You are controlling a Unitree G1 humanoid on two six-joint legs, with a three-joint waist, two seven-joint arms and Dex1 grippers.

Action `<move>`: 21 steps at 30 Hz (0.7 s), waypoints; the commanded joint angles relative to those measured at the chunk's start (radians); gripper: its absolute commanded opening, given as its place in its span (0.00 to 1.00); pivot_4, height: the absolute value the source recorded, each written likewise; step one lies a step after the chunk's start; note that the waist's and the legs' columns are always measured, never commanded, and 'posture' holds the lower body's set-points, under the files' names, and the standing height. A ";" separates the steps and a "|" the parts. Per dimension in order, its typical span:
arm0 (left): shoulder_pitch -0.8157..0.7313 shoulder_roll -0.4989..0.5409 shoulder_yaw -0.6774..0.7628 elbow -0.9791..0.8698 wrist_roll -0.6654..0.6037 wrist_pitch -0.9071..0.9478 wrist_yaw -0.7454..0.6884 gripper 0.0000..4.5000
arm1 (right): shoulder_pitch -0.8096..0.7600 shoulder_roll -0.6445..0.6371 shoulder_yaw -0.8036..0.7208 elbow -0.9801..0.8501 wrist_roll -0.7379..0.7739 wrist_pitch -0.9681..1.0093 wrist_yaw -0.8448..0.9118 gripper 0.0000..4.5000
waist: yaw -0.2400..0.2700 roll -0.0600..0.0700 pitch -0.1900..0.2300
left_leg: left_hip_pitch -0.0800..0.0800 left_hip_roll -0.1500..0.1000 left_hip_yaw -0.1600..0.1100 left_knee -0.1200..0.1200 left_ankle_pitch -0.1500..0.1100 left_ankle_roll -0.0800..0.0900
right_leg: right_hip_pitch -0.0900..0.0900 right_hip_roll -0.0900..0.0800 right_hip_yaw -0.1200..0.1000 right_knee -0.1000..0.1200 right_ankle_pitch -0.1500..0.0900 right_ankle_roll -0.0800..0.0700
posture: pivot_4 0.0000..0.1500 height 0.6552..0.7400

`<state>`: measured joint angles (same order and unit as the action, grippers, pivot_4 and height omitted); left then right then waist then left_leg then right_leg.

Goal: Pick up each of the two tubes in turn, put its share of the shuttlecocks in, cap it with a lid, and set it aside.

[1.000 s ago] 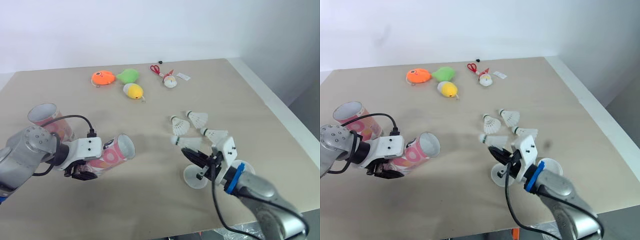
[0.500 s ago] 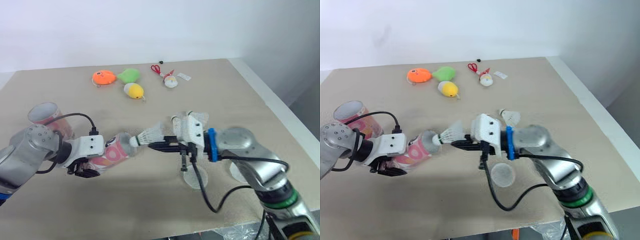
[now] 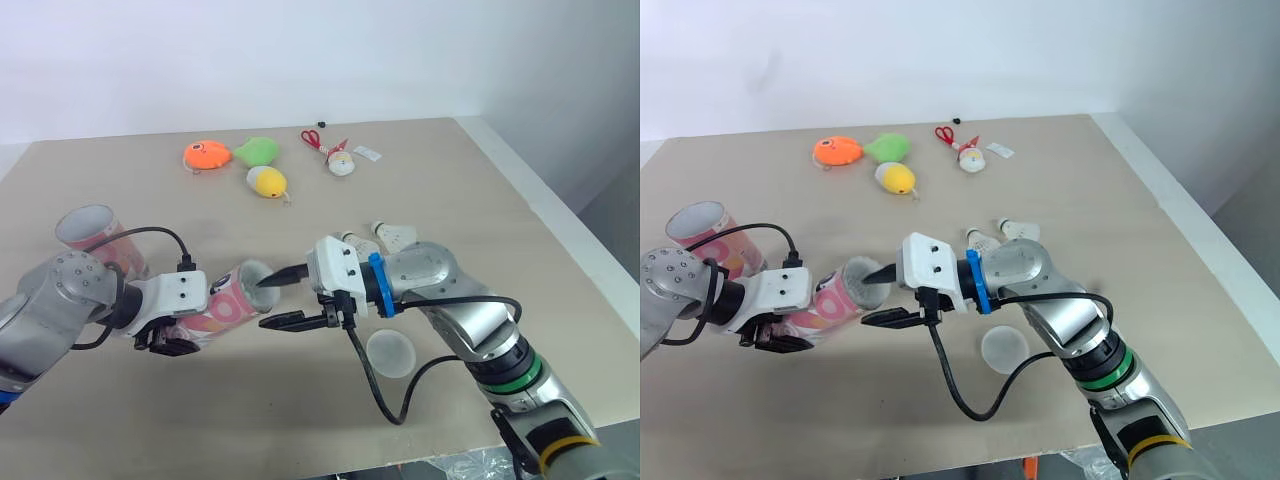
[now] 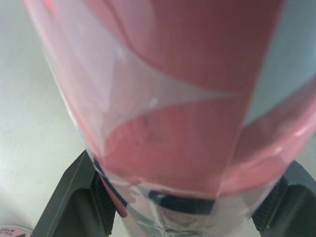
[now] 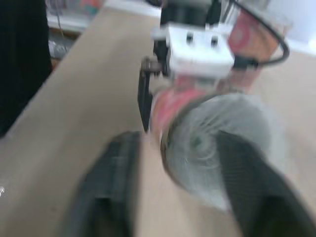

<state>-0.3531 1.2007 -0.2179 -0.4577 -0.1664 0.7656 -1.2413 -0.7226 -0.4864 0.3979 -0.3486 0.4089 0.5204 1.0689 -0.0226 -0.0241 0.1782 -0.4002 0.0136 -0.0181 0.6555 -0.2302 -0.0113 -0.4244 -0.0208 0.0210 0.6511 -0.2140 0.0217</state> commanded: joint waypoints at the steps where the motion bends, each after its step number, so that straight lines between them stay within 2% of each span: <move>1: 0.020 0.010 0.001 -0.012 -0.004 0.007 0.001 0.65 | -0.054 -0.014 -0.070 0.007 0.042 0.021 0.032 0.64 | 0.000 0.000 0.000 | 0.000 0.000 0.000 0.000 0.000 0.000 | 0.000 0.000 0.000 0.000 0.000 0.000 | 1.00 1.00; 4: 0.036 0.011 0.011 -0.015 -0.005 0.007 0.007 0.65 | -0.137 -0.030 -0.069 0.126 -0.010 -0.021 0.072 0.45 | 0.000 0.000 0.000 | 0.000 0.000 0.000 0.000 0.000 0.000 | 0.000 0.000 0.000 0.000 0.000 0.000 | 1.00 1.00; 5: 0.042 0.010 0.015 -0.018 -0.006 0.009 0.010 0.65 | -0.165 -0.043 -0.040 0.156 -0.039 -0.035 0.103 0.33 | 0.000 0.000 0.000 | 0.000 0.000 0.001 0.000 0.000 0.000 | 0.000 0.000 0.000 0.000 0.000 0.000 | 1.00 1.00; 6: 0.046 0.008 0.017 -0.021 -0.006 0.011 0.013 0.65 | -0.185 -0.035 -0.011 0.182 -0.069 -0.057 0.115 0.26 | 0.000 0.000 0.000 | 0.000 0.000 0.001 0.000 0.000 0.000 | 0.000 0.000 0.000 0.000 0.000 0.000 | 1.00 1.00; 8: 0.049 0.004 0.019 -0.026 -0.008 0.015 0.019 0.65 | -0.215 -0.008 0.052 0.222 -0.126 -0.099 0.133 0.04 | -0.001 0.000 0.000 | 0.001 0.000 0.001 0.000 0.000 0.000 | 0.000 0.000 0.000 0.000 0.000 -0.001 | 1.00 1.00; 9: 0.050 0.002 0.020 -0.030 -0.009 0.018 0.020 0.65 | -0.227 0.019 0.081 0.242 -0.151 -0.116 0.129 0.02 | -0.001 0.000 0.000 | 0.001 0.000 0.001 0.000 0.000 0.000 | 0.000 0.000 0.000 0.000 0.000 -0.001 | 1.00 1.00; 16: 0.049 -0.002 0.022 -0.043 -0.013 0.035 0.026 0.65 | -0.293 0.205 0.229 0.385 -0.307 -0.219 0.108 0.02 | 0.000 0.000 0.000 | 0.001 0.001 0.000 -0.001 0.000 0.000 | 0.000 0.002 0.000 0.001 -0.001 -0.002 | 1.00 1.00; 21: 0.047 -0.003 0.021 -0.045 -0.018 0.038 0.036 0.65 | -0.304 0.283 0.253 0.402 -0.342 -0.235 0.119 0.02 | -0.001 0.000 0.000 | 0.001 0.001 0.001 -0.001 0.000 0.000 | 0.000 0.000 0.001 0.001 -0.001 -0.002 | 1.00 1.00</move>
<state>-0.3156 1.1994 -0.1855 -0.4924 -0.1767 0.7939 -1.2073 -1.0015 -0.2379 0.6571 0.0814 0.0594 0.2952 1.1788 -0.0235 -0.0237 0.1781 -0.3989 0.0143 -0.0173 0.6548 -0.2302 -0.0113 -0.4247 -0.0205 0.0219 0.6524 -0.2146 0.0200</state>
